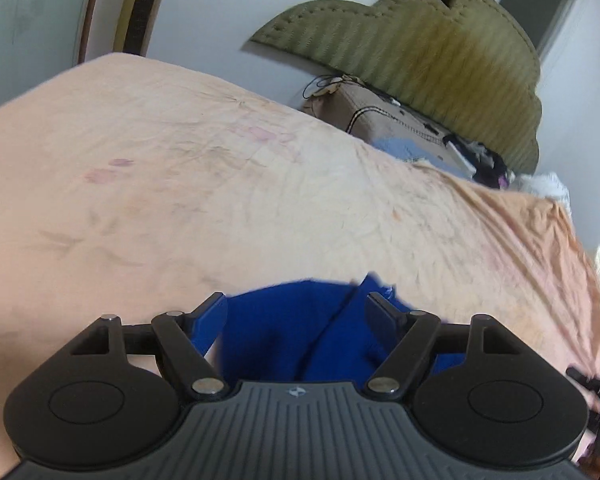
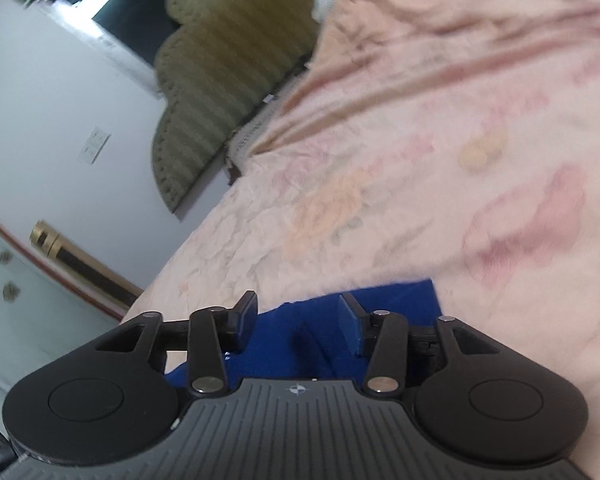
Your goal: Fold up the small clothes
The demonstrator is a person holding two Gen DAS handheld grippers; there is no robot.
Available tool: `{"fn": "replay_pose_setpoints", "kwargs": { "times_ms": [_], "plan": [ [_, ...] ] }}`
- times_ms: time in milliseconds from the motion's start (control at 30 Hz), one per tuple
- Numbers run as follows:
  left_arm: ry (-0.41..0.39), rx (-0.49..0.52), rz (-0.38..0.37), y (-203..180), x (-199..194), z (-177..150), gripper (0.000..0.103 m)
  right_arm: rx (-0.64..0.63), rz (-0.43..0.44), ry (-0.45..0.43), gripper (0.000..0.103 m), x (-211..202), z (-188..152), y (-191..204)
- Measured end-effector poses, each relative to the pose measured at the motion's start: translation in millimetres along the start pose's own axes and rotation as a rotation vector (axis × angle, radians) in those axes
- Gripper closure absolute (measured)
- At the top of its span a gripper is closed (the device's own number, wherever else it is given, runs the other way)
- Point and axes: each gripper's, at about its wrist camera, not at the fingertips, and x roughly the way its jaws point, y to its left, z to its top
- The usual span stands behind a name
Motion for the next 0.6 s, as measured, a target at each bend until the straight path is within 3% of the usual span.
{"fn": "replay_pose_setpoints", "kwargs": {
  "times_ms": [67, 267, 367, 400, 600],
  "plan": [
    [0.005, 0.035, -0.024, 5.3, -10.5, -7.5, 0.027, -0.074, 0.003, 0.031, 0.046, -2.4, -0.4, 7.2],
    [0.046, 0.154, -0.106, 1.8, -38.7, -39.4, 0.027, -0.214, -0.025, 0.176, 0.047, 26.1, -10.0, 24.6],
    [0.077, 0.180, -0.139, 5.3, -49.4, -54.9, 0.027, -0.297, -0.078, 0.180, 0.077, 37.5, -13.8, 33.1],
    [0.080, 0.185, -0.146, 7.9, -54.3, -59.7, 0.027, -0.336, -0.107, 0.170, 0.095, 38.1, -15.3, 36.8],
    [0.096, 0.152, -0.228, 27.7, -75.4, -79.8, 0.027, -0.473, -0.226, 0.045, 0.099, 22.1, -12.4, 45.0]
  ]
}}
